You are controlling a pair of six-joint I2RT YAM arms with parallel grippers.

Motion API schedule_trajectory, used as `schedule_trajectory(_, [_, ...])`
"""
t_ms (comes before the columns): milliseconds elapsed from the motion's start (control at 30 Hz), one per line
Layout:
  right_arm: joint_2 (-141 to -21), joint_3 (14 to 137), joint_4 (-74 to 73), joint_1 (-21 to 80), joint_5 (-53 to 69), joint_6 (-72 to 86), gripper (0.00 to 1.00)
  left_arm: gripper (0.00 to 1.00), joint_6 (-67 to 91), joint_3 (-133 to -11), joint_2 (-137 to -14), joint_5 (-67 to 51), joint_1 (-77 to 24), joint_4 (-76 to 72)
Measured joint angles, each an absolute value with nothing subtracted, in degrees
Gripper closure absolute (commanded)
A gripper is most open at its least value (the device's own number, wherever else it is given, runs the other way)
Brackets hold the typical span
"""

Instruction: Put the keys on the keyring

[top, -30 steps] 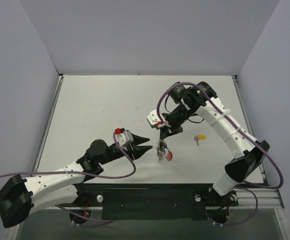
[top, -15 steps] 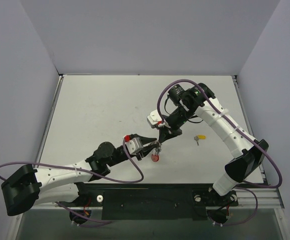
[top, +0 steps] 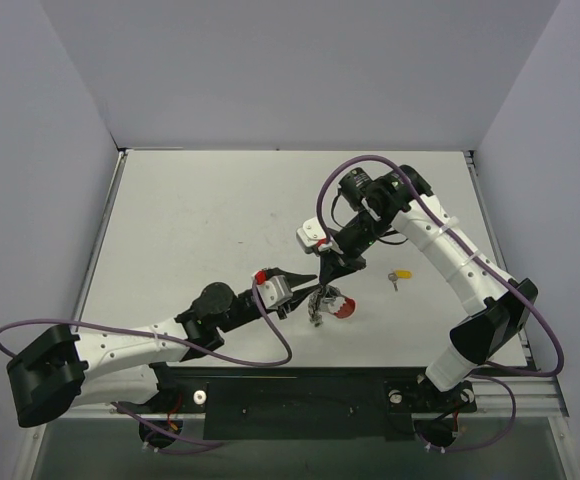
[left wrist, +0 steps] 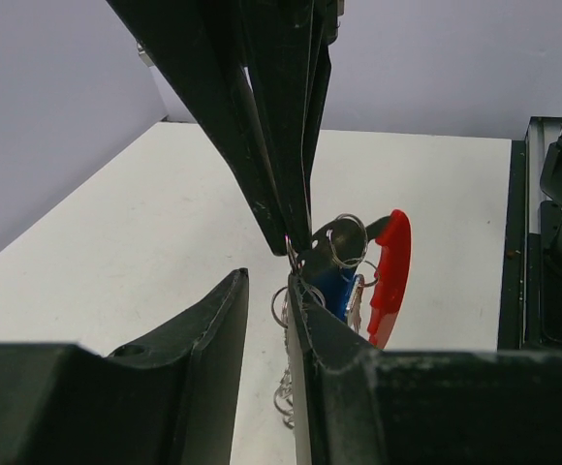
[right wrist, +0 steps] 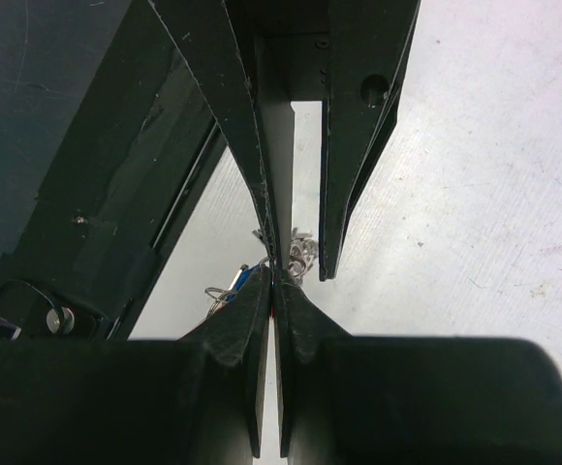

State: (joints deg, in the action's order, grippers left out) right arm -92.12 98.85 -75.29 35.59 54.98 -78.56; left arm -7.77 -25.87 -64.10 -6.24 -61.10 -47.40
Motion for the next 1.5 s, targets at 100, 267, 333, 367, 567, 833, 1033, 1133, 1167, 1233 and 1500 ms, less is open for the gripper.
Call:
schedule_trajectory(100, [-92.1,98.8,-75.3,35.3,55.2,-78.5,1.0,0.67,-7.8,-25.9,-63.7,-6.2,-61.1,-47.3])
schedule_trajectory(267, [-92.1,98.8,-75.5,35.2,56.0,-78.5,1.0,0.67,-7.8,-25.9,-62.7,-6.5,-61.1,-46.9])
schedule_trajectory(333, [-92.0,98.8,-75.5,35.1,56.0,-78.5,1.0,0.67,-7.8,-25.9,-62.6,-6.8,-61.1,-46.8])
schedule_trajectory(367, [-92.0,98.8,-75.5,35.0,56.0,-78.5,1.0,0.67,-7.8,-25.9,-62.6,-7.1,-61.1,-46.8])
schedule_trajectory(567, [-92.0,98.6,-75.5,34.8,56.0,-78.5,1.0,0.67,-7.7,-25.9,-62.5,-8.3,-61.2,-46.9])
schedule_trajectory(833, [-92.0,98.1,-75.5,34.5,56.4,-78.3,1.0,0.68,-7.7,-26.0,-61.8,-8.4,-61.2,-46.8])
schedule_trajectory(1033, [-92.0,98.1,-75.5,34.5,56.5,-78.3,1.0,0.69,-7.6,-27.0,-62.7,-8.4,-61.5,-46.7])
schedule_trajectory(1133, [-92.0,98.0,-75.4,34.5,56.6,-78.2,1.0,0.71,-7.6,-27.2,-62.9,-8.4,-61.5,-46.6])
schedule_trajectory(1167, [-92.0,97.9,-75.5,34.5,56.6,-78.2,1.0,0.71,-7.6,-27.2,-63.0,-8.4,-61.5,-46.5])
schedule_trajectory(1233, [-92.0,97.9,-75.5,34.5,56.6,-78.1,1.0,0.71,-7.6,-27.3,-63.2,-8.3,-61.5,-46.5])
schedule_trajectory(1500, [-91.4,97.9,-75.5,34.1,56.9,-77.6,1.0,0.73,-7.6,-27.5,-64.8,-7.2,-61.8,-46.0])
